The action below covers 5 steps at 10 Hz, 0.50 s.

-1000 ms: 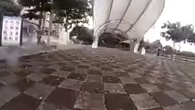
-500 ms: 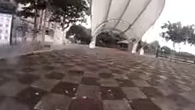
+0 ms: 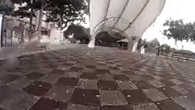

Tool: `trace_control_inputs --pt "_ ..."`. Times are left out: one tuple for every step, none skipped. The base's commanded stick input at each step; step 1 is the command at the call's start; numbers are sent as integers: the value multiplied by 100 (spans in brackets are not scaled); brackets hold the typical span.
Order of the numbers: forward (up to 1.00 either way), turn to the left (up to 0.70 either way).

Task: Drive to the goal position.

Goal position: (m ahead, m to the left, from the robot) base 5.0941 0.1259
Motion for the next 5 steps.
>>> trace_control_inputs --pt "100 0" --pt "100 0" --pt "100 0" --pt "100 0" --pt "100 0"
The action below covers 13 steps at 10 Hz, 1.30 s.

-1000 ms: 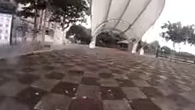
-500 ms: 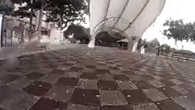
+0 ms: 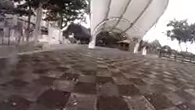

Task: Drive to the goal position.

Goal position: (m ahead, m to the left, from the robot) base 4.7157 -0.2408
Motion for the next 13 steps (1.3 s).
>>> trace_control_inputs --pt "100 0" --pt "100 0" --pt "100 0" --pt "100 0" --pt "100 0" --pt "100 0" --pt "100 0" --pt "100 0" --pt "100 0" --pt "100 0" --pt "100 0" --pt "100 0" --pt "100 0"
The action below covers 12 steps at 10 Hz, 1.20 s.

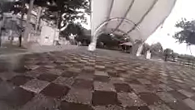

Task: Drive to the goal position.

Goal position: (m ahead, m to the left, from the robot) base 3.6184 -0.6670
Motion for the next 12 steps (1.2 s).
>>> trace_control_inputs --pt "100 0" --pt "100 0" --pt "100 0" --pt "100 0" --pt "100 0" --pt "100 0" --pt "100 0" --pt "100 0" --pt "100 0" --pt "100 0" --pt "100 0" --pt "100 0"
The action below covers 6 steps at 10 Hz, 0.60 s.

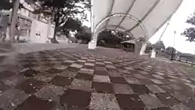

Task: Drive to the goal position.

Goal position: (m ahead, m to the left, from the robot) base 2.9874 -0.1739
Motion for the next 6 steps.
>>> trace_control_inputs --pt "100 0" --pt "100 0" --pt "100 0" --pt "100 0" --pt "100 0" --pt "100 0"
